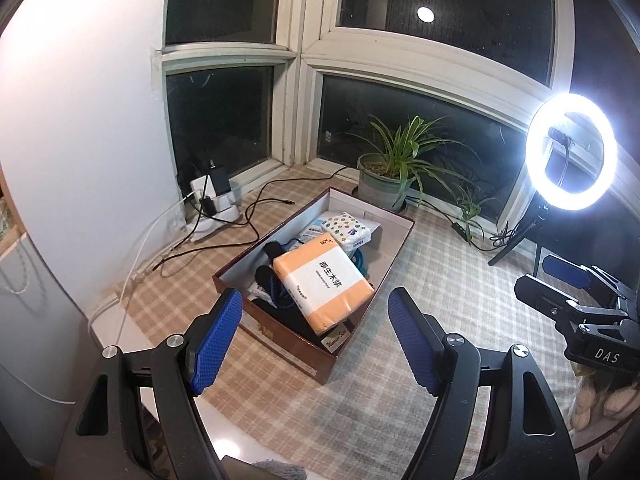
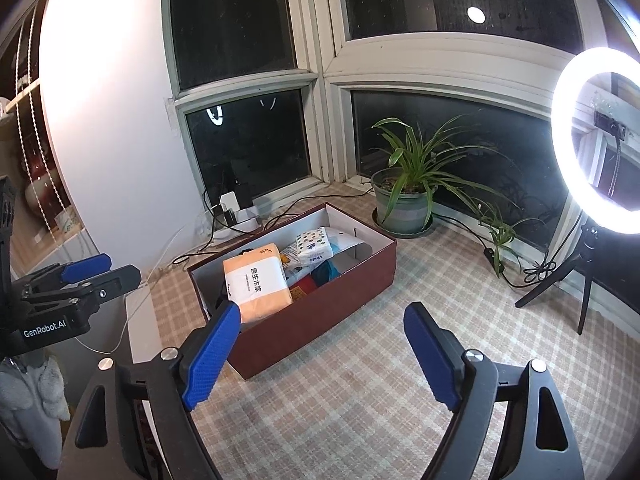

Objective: Organize soft objects

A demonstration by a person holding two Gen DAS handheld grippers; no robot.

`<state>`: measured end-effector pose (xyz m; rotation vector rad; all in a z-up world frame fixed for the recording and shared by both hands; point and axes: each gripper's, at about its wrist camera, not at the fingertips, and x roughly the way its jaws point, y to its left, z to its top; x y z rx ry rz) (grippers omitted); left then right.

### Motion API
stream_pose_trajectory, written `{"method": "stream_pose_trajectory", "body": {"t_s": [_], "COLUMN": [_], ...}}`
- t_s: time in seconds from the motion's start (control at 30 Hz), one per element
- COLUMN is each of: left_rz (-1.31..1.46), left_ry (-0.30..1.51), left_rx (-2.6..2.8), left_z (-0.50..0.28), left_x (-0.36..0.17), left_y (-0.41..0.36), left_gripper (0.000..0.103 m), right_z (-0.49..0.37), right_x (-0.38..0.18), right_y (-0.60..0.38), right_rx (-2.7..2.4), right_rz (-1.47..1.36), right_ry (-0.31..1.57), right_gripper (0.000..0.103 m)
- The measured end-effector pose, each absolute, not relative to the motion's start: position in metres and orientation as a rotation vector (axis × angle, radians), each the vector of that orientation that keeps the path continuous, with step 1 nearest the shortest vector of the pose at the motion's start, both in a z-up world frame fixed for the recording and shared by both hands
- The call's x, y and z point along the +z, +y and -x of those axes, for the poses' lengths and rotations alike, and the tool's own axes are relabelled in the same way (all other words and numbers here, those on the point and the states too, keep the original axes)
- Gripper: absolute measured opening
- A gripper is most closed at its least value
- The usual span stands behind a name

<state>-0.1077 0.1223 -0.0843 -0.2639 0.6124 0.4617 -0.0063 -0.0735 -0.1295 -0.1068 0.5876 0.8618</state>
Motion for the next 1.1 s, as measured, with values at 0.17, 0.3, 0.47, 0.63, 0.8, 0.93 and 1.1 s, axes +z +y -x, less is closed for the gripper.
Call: {"method": "stream_pose_trajectory", "body": {"t_s": [0.17, 0.3, 0.47, 0.63, 0.8, 0.93, 1.1], "left_rz": [0.258, 0.253, 0.255, 0.254, 0.254, 0.255, 0.256], "left_ry": [0.612, 0.612, 0.614, 0.612, 0.612, 0.613, 0.614], "left_rx": [0.458, 0.455, 0.454, 0.454, 0.457, 0.452, 0.451], "left_z": [0.1079, 0.1059, 0.1053, 0.1050, 0.1051, 0.1039, 0.1034], "left_x": [-0.0813, -0.0811, -0.0809, -0.0816, -0.0820, -0.0831, -0.0831], "left_y": [0.1214, 0.1200, 0.1200, 0.1197, 0.1190, 0.1187, 0.1188], "left_gripper": [0.076, 0.076, 0.076, 0.076, 0.076, 0.076, 0.076], "right_z": [0.0069, 0.0066, 0.0062, 0.0062, 0.0050, 0.0039, 0.0032], "right_x": [-0.1299, -0.1303, -0.1304, -0.1307, -0.1317, -0.1329, -0.1355], "right_y": [-0.0740, -0.0747, -0.0755, -0.0753, -0.0768, -0.0772, -0.0786], "right_rx": [0.863, 0.861, 0.861, 0.862, 0.862, 0.859, 0.856], "right_rz": [0.110, 0.110, 0.112, 0.111, 0.110, 0.110, 0.111], "right_ry": [0.592, 0.591, 0.591, 0.591, 0.593, 0.597, 0.602], "right_gripper": [0.081, 0.081, 0.081, 0.081, 0.081, 0.081, 0.081]}}
